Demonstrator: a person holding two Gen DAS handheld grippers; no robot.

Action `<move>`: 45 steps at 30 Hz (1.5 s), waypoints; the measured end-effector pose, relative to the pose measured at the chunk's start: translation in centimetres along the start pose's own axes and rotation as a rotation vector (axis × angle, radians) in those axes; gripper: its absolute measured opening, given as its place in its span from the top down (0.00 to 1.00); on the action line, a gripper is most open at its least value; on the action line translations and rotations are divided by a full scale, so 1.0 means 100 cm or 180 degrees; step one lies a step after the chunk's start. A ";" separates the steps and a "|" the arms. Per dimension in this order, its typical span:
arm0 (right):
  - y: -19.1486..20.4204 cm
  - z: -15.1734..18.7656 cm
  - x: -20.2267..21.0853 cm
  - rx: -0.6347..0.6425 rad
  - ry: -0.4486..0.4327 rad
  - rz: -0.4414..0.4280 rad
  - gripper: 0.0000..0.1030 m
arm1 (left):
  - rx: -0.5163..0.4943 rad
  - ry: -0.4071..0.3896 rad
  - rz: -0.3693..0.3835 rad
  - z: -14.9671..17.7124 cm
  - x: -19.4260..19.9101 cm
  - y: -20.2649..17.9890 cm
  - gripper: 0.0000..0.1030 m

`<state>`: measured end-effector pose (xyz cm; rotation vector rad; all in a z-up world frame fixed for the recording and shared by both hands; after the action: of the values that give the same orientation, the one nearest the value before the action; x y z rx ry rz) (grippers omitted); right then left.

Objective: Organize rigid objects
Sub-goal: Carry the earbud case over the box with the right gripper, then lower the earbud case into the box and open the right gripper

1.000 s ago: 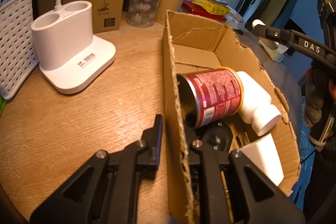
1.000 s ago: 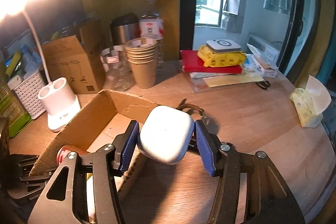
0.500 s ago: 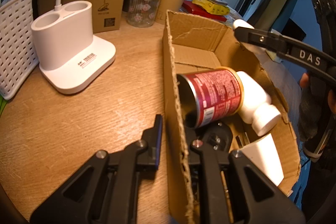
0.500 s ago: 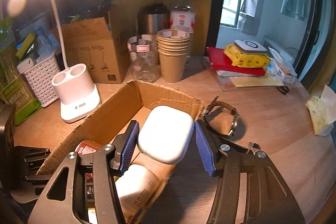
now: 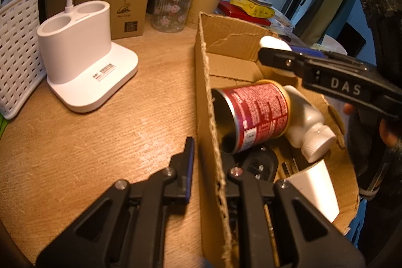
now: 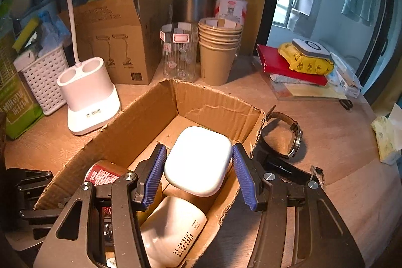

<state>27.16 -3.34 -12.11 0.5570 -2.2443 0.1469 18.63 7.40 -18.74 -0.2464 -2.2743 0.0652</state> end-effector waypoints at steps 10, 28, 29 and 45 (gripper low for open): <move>0.007 0.006 -0.005 0.0147 0.0080 0.0165 0.45 | 0.0001 -0.0001 0.0000 0.000 0.000 0.000 0.87; 0.008 0.011 -0.007 0.0284 0.0338 0.0402 0.43 | 0.0005 0.0001 0.0002 0.000 0.001 0.000 0.86; 0.008 0.010 -0.006 0.0261 0.0339 0.0377 0.40 | 0.0007 0.0002 0.0002 0.000 0.001 -0.001 0.86; 0.000 -0.003 0.026 0.0102 0.0087 0.0266 0.35 | 0.0004 -0.0002 0.0004 0.001 0.001 0.000 0.86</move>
<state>25.82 -4.18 -10.00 0.4757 -2.2429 0.2317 18.53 7.38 -18.72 -0.2471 -2.2746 0.0673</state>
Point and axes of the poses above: each gripper's, at about its wrist camera, not at the fingertips, and x roughly against the way its jaws point, y to its left, z to its underside, the point moved 5 cm from there along -x, roughly the way its jaws point, and after that the axes turned 13 degrees about -x, right-handed, at the moved point
